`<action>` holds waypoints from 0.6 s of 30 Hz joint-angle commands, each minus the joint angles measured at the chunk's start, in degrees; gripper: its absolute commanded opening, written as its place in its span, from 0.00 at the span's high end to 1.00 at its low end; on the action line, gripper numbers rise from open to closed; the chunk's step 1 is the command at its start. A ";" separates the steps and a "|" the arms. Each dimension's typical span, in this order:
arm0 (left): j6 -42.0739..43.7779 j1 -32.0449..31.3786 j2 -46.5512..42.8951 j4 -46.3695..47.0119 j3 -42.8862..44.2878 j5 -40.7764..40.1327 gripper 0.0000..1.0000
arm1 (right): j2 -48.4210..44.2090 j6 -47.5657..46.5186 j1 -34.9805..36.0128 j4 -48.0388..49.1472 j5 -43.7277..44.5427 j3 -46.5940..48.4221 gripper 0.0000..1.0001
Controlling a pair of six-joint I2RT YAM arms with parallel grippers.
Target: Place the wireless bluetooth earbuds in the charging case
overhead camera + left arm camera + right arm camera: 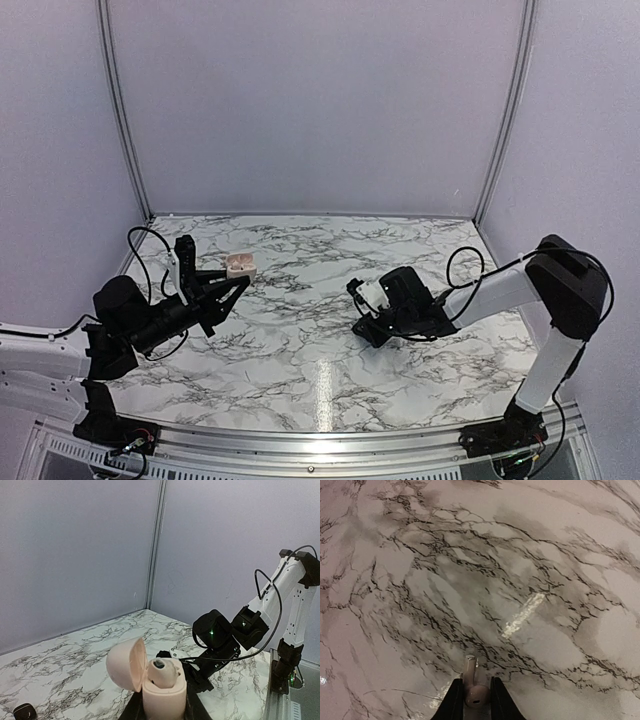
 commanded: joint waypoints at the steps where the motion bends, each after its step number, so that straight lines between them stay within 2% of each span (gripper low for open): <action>1: 0.33 0.41 -0.81 0.52 1.10 0.27 1.00 | 3.44 3.32 5.06 -0.15 -0.63 0.83 0.81; 6: 0.34 0.46 -0.75 0.52 0.93 0.03 1.00 | 5.06 6.06 9.11 3.30 -0.54 2.27 0.81; 11: 0.18 0.51 -1.00 0.52 0.67 -0.14 1.00 | 5.01 4.82 9.82 8.51 -2.16 0.55 0.78; 18: 0.03 0.51 -1.58 0.52 0.06 -0.45 1.00 | 5.35 -1.60 9.85 19.04 -2.04 -5.80 0.61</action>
